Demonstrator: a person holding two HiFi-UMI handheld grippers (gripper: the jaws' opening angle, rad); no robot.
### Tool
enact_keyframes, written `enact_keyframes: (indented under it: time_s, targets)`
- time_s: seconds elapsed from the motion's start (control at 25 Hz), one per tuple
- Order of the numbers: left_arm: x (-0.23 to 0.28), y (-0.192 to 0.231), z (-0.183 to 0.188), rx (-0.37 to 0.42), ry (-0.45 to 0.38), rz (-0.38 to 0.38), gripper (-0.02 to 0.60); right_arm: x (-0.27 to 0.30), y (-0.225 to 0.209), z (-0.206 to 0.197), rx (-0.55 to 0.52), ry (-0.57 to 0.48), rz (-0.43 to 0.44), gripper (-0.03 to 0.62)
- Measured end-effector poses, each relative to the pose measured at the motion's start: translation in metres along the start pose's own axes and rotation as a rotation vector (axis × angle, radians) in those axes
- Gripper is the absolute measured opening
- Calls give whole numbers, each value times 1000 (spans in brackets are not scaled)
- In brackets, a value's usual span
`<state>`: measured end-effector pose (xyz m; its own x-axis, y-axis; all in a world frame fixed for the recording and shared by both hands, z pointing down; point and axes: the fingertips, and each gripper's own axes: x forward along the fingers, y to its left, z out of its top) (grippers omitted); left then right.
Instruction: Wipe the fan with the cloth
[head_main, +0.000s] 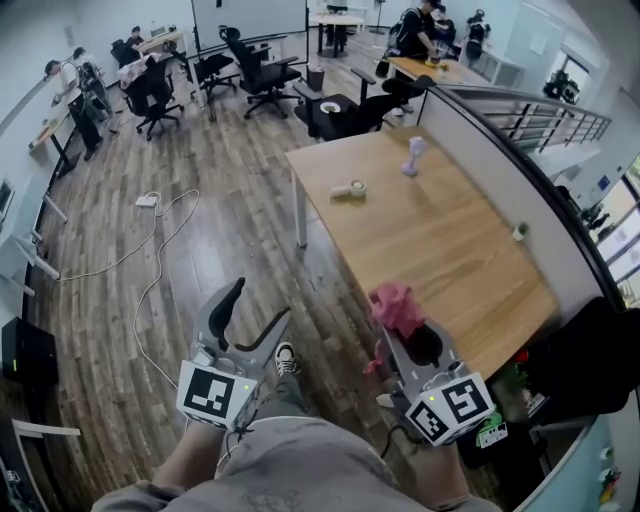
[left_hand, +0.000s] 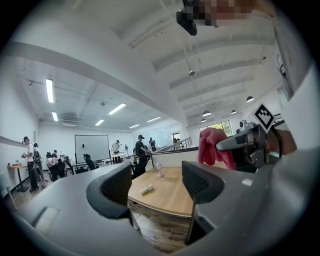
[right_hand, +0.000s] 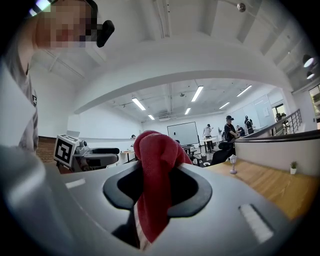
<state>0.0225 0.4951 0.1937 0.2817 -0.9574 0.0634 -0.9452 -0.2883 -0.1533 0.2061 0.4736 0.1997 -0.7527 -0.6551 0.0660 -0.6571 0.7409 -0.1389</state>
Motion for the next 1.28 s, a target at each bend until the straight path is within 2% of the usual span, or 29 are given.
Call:
enact_keyframes:
  time_s: [0.32, 0.44, 0.64, 0.84, 1.08, 1.28]
  targets:
    - [69, 65, -12, -9, 28, -23, 316, 81, -32, 11, -12, 9, -37, 127]
    - [101, 94, -16, 3, 28, -50, 316, 117, -48, 13, -6, 27, -62, 127]
    - [161, 142, -18, -32, 5, -105, 316, 184, -78, 13, -9, 70, -117, 127]
    - [218, 194, -34, -33, 41, -163, 316, 255, -101, 10, 14, 100, -167, 127]
    - [273, 237, -59, -1, 74, -205, 316, 311, -136, -13, 38, 162, -240, 127]
    - [312, 256, -83, -36, 111, -243, 318, 338, -159, -32, 50, 203, -274, 127]
